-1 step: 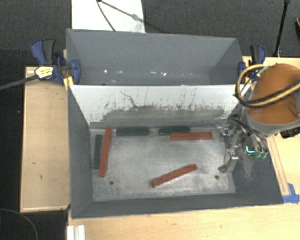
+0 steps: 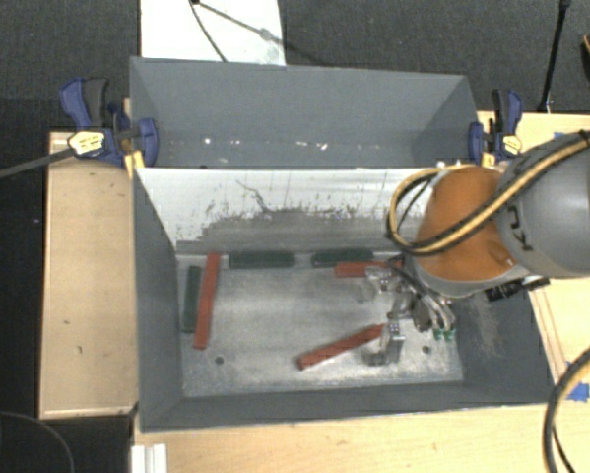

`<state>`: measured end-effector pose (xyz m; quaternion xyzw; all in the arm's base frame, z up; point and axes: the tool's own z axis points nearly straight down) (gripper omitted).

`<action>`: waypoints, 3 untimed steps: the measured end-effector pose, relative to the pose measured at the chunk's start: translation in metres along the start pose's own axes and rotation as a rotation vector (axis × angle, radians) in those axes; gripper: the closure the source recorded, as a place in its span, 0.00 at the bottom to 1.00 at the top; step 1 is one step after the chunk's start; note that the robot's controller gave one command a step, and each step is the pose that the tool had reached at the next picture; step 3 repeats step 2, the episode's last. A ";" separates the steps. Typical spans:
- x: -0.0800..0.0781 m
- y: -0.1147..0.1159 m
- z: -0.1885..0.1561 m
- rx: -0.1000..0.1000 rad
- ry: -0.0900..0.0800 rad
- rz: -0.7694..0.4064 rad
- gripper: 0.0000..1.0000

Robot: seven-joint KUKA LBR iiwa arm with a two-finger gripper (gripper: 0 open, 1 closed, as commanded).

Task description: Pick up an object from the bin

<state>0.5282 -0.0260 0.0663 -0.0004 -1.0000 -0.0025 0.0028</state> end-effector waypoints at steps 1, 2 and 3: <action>-0.002 -0.005 -0.004 0.005 -0.008 0.002 1.00; -0.030 -0.009 -0.150 0.005 -0.018 0.043 1.00; -0.030 -0.009 -0.150 0.005 -0.018 0.043 1.00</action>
Offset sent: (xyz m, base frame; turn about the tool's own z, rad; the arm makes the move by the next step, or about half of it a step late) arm 0.0000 0.0000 0.0000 0.0000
